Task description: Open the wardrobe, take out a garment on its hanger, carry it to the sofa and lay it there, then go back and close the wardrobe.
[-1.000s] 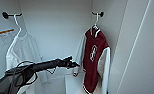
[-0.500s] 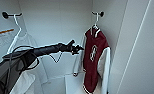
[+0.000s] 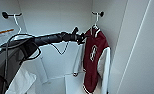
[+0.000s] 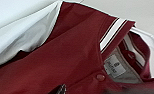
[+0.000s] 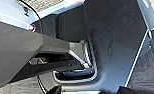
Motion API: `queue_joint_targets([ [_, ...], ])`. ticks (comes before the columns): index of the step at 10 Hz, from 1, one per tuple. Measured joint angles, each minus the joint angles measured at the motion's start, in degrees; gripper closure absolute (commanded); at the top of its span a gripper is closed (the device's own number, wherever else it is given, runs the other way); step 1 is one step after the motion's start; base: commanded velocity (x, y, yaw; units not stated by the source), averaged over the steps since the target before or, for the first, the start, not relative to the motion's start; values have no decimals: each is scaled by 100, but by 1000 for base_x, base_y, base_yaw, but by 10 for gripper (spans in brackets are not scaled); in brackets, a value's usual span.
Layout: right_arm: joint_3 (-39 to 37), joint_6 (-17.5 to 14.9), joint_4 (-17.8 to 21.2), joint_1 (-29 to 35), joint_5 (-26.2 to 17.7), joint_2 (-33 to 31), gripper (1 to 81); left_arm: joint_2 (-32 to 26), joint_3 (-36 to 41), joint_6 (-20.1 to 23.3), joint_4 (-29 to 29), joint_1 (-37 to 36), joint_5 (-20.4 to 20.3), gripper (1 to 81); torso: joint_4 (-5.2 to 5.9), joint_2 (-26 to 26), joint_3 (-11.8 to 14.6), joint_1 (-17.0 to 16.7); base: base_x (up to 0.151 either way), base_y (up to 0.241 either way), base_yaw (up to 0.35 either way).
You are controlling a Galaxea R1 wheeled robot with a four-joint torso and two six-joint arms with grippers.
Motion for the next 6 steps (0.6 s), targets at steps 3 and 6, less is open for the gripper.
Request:
queue_joint_targets([
  [3, 0, 1, 0, 0, 13, -2, 10, -49, 111, -174, -11, -366, -102, 10, -65, 0, -2, 0, 0, 0, 0],
  [6, 0, 4, 5, -6, 29, 0, 10, -72, 4, -233, -16, -453, -667, 10, -68, 0, -2, 0, 0, 0, 0],
])
